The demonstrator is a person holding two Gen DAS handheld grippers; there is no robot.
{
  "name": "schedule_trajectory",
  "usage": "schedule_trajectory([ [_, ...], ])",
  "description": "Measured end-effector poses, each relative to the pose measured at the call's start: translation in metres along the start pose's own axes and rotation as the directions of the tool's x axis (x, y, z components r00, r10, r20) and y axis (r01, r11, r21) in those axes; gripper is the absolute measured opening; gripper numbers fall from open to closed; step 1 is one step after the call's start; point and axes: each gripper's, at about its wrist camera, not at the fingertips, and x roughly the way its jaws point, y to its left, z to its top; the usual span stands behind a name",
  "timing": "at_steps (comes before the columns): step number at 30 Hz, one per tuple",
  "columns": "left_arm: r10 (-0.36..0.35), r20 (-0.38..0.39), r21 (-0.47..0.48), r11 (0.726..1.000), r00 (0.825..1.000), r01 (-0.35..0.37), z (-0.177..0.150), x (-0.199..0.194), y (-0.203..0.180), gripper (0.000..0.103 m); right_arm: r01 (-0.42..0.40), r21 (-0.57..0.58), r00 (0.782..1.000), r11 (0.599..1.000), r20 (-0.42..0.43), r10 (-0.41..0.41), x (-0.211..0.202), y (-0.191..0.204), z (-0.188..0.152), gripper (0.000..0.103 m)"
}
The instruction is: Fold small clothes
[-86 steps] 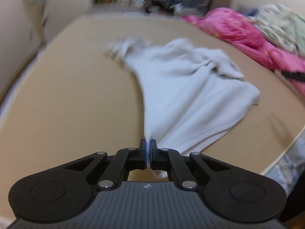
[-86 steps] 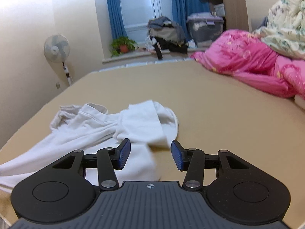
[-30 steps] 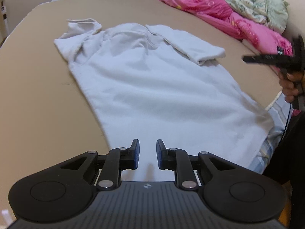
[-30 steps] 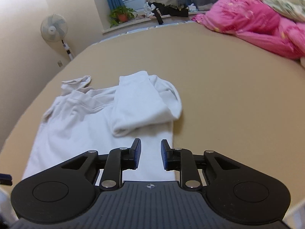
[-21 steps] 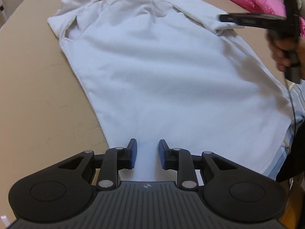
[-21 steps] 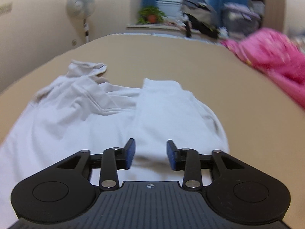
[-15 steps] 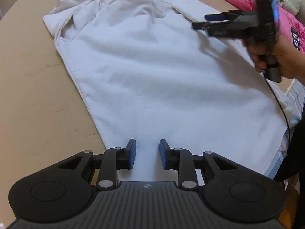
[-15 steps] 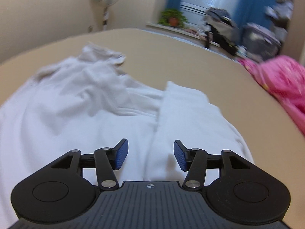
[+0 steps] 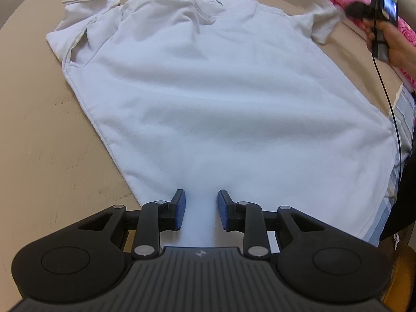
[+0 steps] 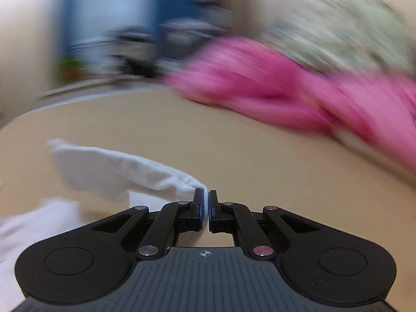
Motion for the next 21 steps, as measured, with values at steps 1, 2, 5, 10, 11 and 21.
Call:
schedule_trajectory([
  [1,0.000,0.000,0.001,1.000,1.000,0.000,0.000,0.000,0.000,0.031,0.038,0.066,0.998,0.997,-0.054,-0.034,0.014,-0.021,-0.004,0.003],
  [2,0.000,0.001,-0.001,1.000,1.000,0.000,0.000,0.000,0.000,0.031,0.072,0.154,0.992,0.985,-0.117,-0.055,0.028,-0.043,-0.011,0.002],
  [5,-0.001,0.001,-0.005,1.000,1.000,0.001,0.001,0.000,0.001,0.031,0.116,0.309,0.979,0.944,-0.194,-0.057,0.046,-0.085,-0.026,0.002],
  [10,-0.001,0.005,-0.004,1.000,1.000,0.001,0.001,0.001,0.001,0.031,-0.077,0.424,0.974,0.902,-0.161,0.158,0.057,-0.100,-0.022,0.007],
  [11,-0.001,0.007,-0.002,1.000,1.000,0.001,0.001,0.001,0.002,0.032,-0.106,0.426,0.972,0.899,-0.147,0.184,0.059,-0.099,-0.017,0.016],
  [21,0.006,0.048,0.018,1.000,0.999,-0.007,-0.006,0.000,0.001,0.032,-0.175,0.229,0.951,0.958,-0.212,0.225,0.132,-0.084,0.020,0.031],
])
